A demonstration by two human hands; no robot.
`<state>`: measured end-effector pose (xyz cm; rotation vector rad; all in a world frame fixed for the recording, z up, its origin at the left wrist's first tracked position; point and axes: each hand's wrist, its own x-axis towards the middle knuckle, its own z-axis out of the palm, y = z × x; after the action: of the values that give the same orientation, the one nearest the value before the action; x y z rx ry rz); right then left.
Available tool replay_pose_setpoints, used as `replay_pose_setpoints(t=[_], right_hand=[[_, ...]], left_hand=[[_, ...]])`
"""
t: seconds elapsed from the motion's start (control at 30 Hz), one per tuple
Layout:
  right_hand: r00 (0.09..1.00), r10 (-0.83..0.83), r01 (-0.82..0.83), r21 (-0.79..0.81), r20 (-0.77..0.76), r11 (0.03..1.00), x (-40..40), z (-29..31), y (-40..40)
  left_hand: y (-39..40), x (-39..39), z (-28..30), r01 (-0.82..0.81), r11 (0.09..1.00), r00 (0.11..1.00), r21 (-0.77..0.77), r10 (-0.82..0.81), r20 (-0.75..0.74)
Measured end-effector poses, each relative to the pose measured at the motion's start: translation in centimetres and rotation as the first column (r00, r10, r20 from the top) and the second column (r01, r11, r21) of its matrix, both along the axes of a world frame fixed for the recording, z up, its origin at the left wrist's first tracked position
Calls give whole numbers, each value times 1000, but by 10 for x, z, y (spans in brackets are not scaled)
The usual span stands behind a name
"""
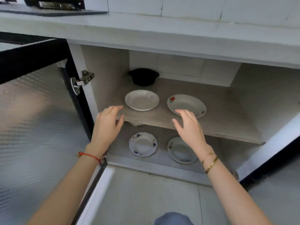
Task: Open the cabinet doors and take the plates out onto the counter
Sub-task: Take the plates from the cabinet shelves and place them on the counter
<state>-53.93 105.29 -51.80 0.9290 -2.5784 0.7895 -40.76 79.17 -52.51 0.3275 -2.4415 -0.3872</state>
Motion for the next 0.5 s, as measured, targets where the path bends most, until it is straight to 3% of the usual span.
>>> replay_pose_setpoints(t=[0.3, 0.5], right_hand=[[980, -5, 3, 10, 199, 1000, -104, -27, -107], [977, -71, 54, 86, 200, 995, -151, -43, -141]], left_hand=[[-60, -108, -16, -158, 987, 969, 32, 149, 198], [-84, -158, -30, -231, 970, 931, 76, 198, 307]])
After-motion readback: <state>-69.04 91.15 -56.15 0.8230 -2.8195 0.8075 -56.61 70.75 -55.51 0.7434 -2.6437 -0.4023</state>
